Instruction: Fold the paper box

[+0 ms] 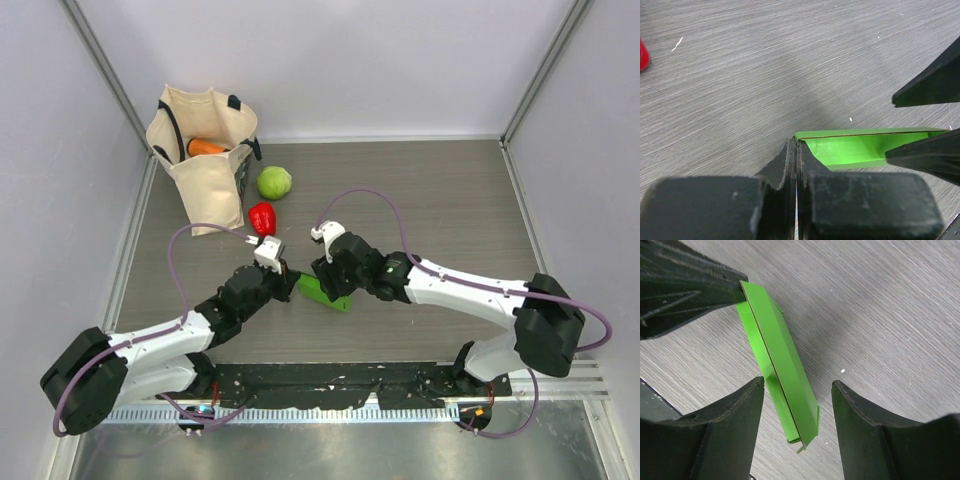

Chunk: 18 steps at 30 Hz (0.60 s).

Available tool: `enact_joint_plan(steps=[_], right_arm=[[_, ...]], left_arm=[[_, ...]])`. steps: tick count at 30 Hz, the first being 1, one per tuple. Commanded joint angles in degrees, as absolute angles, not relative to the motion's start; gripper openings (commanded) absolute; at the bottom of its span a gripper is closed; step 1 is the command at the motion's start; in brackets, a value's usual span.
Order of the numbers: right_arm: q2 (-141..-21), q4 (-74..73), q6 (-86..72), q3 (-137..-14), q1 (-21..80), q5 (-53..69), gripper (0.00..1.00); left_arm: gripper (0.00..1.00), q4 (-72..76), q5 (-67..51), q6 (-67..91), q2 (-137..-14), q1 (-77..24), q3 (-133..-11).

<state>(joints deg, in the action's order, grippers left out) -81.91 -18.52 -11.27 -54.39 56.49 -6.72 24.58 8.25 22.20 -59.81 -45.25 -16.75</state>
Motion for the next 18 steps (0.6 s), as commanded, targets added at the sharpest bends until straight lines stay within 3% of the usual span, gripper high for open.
enact_joint_plan(steps=[1,9,13,18], right_arm=[[-76.65,-20.12,-20.02,-55.72,56.25,-10.55,0.62],[-71.81,-33.91,-35.75,-57.92,56.25,-15.64,0.61],[-70.14,-39.19,-42.97,-57.48,56.25,-13.81,0.49],[-69.35,-42.63,-46.67,-58.71,56.25,-15.21,0.46]], left_arm=[[0.0,21.18,10.98,22.67,-60.47,-46.4,-18.02],[0.0,18.64,14.06,22.85,-60.82,-49.13,-20.3],[0.0,17.84,15.64,23.29,-61.08,-50.01,-20.92],[0.0,17.75,16.96,23.82,-62.05,-50.97,-20.92]])
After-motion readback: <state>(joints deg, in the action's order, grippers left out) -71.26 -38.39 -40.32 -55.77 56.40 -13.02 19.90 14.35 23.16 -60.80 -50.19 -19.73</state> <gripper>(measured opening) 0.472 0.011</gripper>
